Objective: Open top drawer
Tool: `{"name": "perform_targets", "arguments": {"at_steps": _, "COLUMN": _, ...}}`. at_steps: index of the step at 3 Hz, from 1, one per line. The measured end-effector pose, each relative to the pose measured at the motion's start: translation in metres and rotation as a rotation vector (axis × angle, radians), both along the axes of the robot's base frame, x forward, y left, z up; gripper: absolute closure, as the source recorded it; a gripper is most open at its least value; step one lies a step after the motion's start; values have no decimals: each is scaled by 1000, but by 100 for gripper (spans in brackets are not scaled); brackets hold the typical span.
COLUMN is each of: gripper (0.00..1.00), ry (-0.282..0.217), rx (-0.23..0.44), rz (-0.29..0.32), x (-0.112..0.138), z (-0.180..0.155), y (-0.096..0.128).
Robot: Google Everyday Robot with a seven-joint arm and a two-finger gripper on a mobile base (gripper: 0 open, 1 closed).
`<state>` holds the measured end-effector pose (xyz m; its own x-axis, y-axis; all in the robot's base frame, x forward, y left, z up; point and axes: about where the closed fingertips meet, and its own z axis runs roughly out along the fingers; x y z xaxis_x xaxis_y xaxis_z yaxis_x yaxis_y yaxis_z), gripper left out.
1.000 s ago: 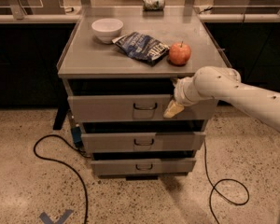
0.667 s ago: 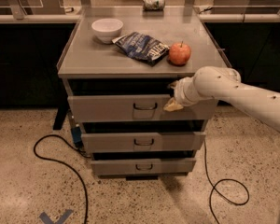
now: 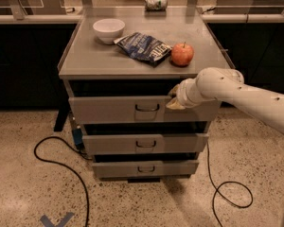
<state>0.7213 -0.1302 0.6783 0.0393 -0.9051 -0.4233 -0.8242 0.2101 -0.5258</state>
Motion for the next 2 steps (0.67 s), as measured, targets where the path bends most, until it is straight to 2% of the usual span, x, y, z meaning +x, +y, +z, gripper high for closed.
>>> {"name": "perform_targets", "arguments": {"at_steps": 1, "gripper": 100, "ry": 0, "rx": 0, "rz": 0, "x": 0, "z": 0, "y": 0}}
{"name": "perform_targets", "arguments": {"at_steps": 2, "gripper": 100, "ry": -9, "rx": 51, "rz": 4, "x": -21, "z": 9, "y": -1}}
